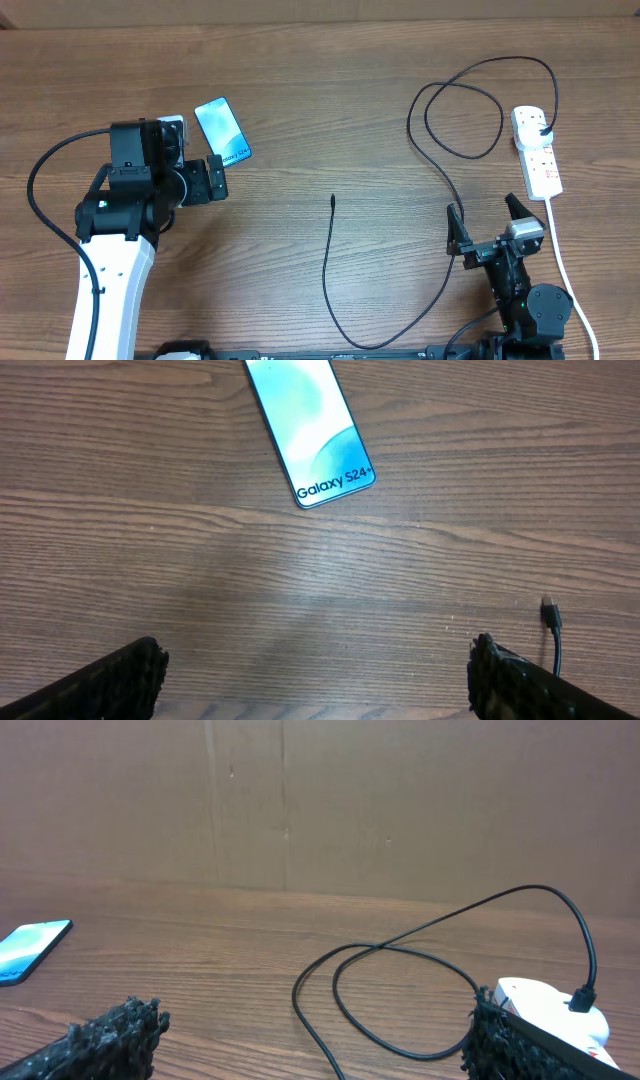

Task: Plug charger to phone and switch on socket
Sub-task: 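Move the left gripper forward over the Galaxy S24+ phone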

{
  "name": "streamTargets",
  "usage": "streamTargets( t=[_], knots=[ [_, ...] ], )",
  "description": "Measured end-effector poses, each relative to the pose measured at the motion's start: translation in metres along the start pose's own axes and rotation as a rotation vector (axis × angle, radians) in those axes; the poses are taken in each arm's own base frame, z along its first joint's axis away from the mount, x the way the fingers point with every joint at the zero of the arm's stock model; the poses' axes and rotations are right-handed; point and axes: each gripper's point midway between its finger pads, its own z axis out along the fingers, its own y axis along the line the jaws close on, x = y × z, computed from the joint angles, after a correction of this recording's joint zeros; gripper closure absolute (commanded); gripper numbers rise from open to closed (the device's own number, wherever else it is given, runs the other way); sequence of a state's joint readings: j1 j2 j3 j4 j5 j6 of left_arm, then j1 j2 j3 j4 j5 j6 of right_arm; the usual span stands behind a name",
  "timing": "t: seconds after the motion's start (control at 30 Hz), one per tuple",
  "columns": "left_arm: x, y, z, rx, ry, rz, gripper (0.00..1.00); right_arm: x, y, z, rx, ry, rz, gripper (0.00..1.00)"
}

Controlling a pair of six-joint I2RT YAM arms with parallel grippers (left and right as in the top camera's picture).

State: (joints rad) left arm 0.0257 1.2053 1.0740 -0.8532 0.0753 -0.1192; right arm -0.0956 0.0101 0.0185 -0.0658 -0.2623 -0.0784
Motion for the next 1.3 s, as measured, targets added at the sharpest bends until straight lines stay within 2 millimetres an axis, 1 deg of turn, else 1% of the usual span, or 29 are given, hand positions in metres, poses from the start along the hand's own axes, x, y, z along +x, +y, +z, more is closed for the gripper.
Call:
streamTargets(
  t=[0.5, 0.8, 1.13, 1.3],
  knots=[
    [0.003, 0.000, 0.000, -0.001, 0.013, -0.001, 0.00, 0.000, 0.000, 0.000, 0.000, 0.000, -0.001, 0.00],
    [0.007, -0.013, 0.001, 0.021, 0.025, 0.035, 0.00, 0.000, 0.000, 0.000, 0.000, 0.000, 0.000, 0.00],
    [0.000, -0.014, 0.003, 0.025, 0.002, 0.038, 0.00, 0.000, 0.000, 0.000, 0.000, 0.000, 0.000, 0.00],
    [-0.004, -0.015, 0.007, 0.024, 0.014, 0.033, 0.00, 0.000, 0.000, 0.000, 0.001, 0.000, 0.000, 0.00]
  ],
)
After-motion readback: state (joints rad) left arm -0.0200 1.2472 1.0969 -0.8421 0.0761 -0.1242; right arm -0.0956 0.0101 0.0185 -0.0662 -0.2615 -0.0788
